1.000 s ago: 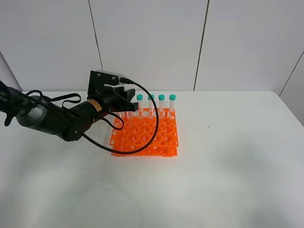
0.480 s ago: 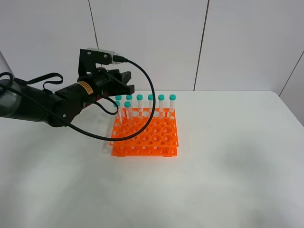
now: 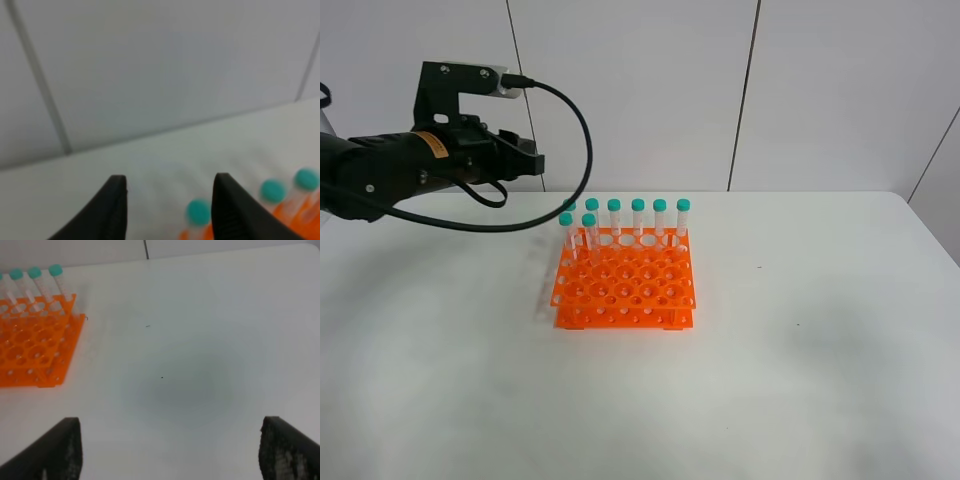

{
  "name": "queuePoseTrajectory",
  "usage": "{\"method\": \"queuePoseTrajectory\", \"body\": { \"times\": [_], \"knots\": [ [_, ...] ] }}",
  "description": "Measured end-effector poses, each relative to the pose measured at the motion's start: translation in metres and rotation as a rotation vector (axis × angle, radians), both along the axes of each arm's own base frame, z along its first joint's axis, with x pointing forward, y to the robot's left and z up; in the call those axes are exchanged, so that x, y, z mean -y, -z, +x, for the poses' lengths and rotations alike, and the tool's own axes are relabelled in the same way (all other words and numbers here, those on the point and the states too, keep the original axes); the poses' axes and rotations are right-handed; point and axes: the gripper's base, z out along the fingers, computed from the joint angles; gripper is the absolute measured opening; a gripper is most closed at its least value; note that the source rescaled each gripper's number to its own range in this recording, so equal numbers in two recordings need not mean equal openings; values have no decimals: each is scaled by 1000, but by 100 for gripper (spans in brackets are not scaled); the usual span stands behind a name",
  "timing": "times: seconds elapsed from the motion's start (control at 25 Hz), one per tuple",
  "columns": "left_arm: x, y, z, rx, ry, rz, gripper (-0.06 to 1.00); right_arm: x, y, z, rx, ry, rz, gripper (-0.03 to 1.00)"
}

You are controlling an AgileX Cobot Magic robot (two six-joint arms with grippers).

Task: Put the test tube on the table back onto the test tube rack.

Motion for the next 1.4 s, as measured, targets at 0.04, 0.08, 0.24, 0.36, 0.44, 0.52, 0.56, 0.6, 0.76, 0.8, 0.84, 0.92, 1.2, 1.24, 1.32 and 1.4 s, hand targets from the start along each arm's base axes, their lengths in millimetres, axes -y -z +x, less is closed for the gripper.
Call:
{"method": "queuePoseTrajectory", "body": {
  "times": [0.04,0.08,0.24,0.36,0.44,0.52,0.56,0.6,0.76,0.8,0.84,0.92,1.2,1.24,1.32,1.4],
  "knots": [
    [-9,0,-1,-35,-28,10,24,0,0,0,0,0,0,91],
    [-17,1,-3,-83,-56,21,24,0,0,0,0,0,0,91],
    [-55,8,-11,-278,-183,49,24,0,0,0,0,0,0,91],
    [-82,19,-19,-447,-268,72,24,0,0,0,0,0,0,91],
    [-93,26,-27,-564,-302,92,24,0,0,0,0,0,0,91],
    [-96,30,-33,-639,-291,132,28,0,0,0,0,0,0,91],
    [-96,32,-36,-673,-271,155,35,0,0,0,0,0,0,91],
    [-96,33,-38,-699,-253,167,46,0,0,0,0,0,0,91],
    [-90,38,-48,-821,-217,128,90,0,0,0,0,0,0,91],
    [-89,38,-51,-853,-213,118,94,0,0,0,0,0,0,91],
    [-89,39,-54,-886,-208,116,96,0,0,0,0,0,0,91],
    [-88,37,-58,-921,-202,114,98,0,0,0,0,0,0,91],
    [-88,10,-75,-886,-197,111,99,0,0,0,0,0,0,91],
    [-88,5,-80,-895,-194,112,99,0,0,0,0,0,0,91],
    [-88,-5,-91,-903,-190,115,100,0,0,0,0,0,0,91],
    [-88,-17,-101,-881,-188,114,100,0,0,0,0,0,0,91]
  ]
}}
